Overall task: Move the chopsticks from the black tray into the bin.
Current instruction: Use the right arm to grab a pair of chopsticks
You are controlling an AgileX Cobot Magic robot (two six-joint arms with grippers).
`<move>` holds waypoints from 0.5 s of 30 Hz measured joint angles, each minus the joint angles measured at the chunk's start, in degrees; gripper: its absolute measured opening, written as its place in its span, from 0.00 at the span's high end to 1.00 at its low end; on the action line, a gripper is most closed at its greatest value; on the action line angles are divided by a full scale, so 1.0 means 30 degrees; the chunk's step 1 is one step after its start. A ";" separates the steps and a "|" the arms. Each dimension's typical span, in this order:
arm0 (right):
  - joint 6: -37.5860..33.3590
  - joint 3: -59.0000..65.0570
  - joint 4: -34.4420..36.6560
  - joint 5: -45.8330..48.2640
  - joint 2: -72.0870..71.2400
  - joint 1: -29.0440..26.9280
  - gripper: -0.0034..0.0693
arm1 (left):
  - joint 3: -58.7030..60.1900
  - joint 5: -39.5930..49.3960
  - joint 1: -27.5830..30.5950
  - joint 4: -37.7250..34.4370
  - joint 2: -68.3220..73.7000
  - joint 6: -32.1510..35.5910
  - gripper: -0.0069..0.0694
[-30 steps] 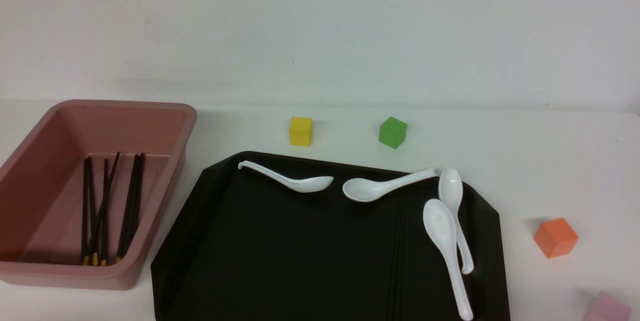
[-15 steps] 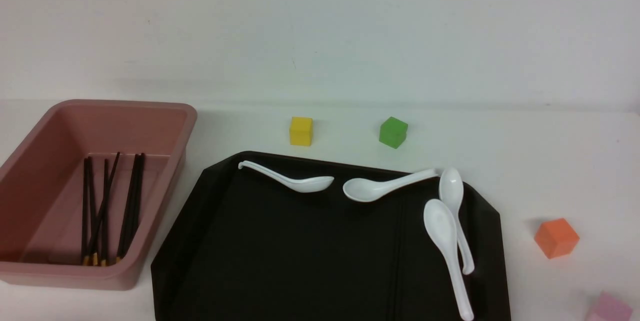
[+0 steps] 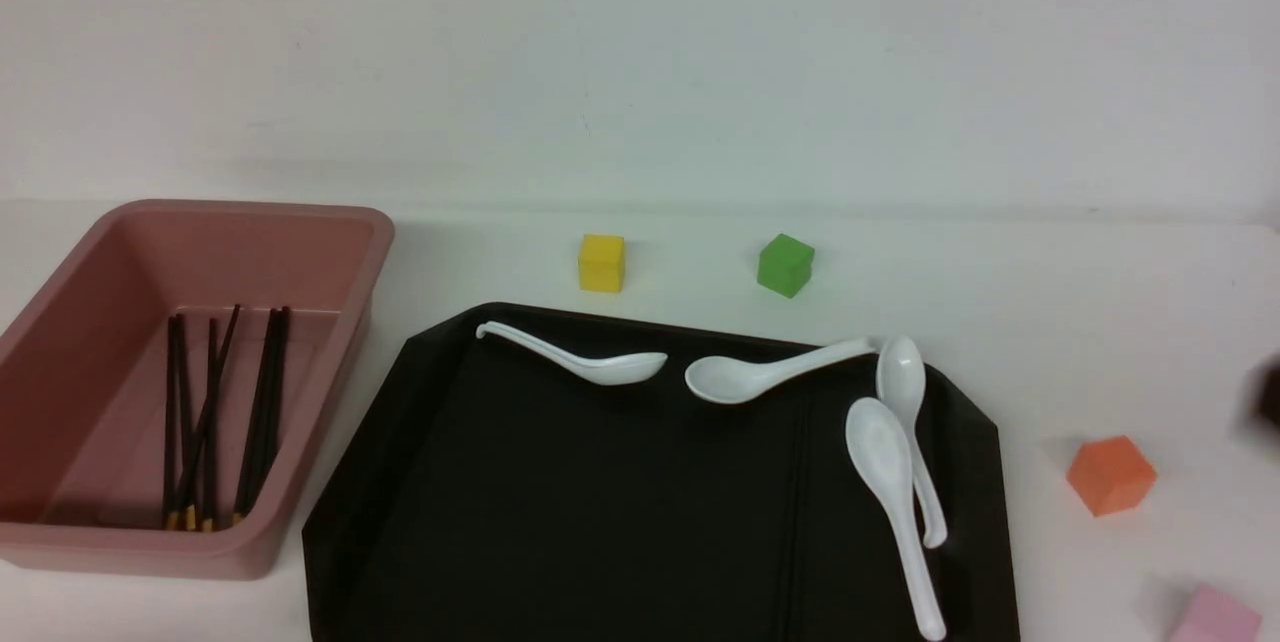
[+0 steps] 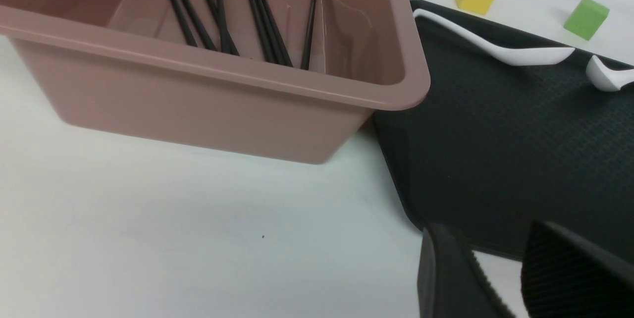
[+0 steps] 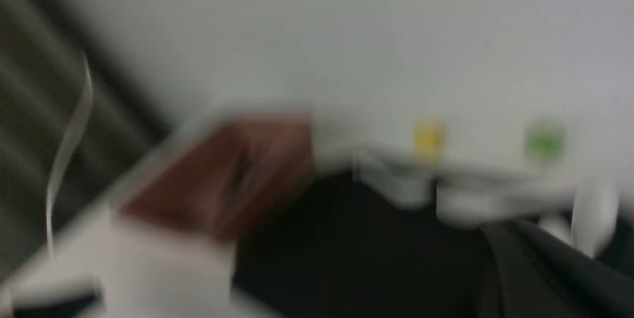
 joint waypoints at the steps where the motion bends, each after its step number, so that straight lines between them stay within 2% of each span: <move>1: 0.0244 -0.0009 -0.0572 0.1806 0.1950 0.0000 0.96 | 0.0000 0.0000 0.0000 0.0000 0.0000 0.0000 0.60; 4: -0.0333 0.0016 -0.0935 0.4645 0.6906 0.0000 0.96 | 0.0000 0.0000 0.0000 0.0000 0.0000 0.0000 0.60; 8: -0.2895 0.0146 0.0351 0.6242 1.2718 0.0842 0.95 | 0.0000 0.0000 0.0000 0.0000 0.0000 0.0000 0.60; 12: -0.3953 -0.0252 0.1844 0.6354 1.6593 0.2615 0.95 | 0.0000 0.0000 0.0000 0.0000 0.0000 0.0000 0.60; 13: -0.3792 -0.0909 0.2125 0.5911 1.7835 0.3807 0.95 | 0.0000 0.0000 0.0000 0.0000 0.0000 0.0000 0.60; 15: -0.2912 -0.1978 0.1945 0.5053 1.8861 0.4876 0.95 | 0.0000 0.0000 0.0000 0.0000 0.0000 0.0000 0.60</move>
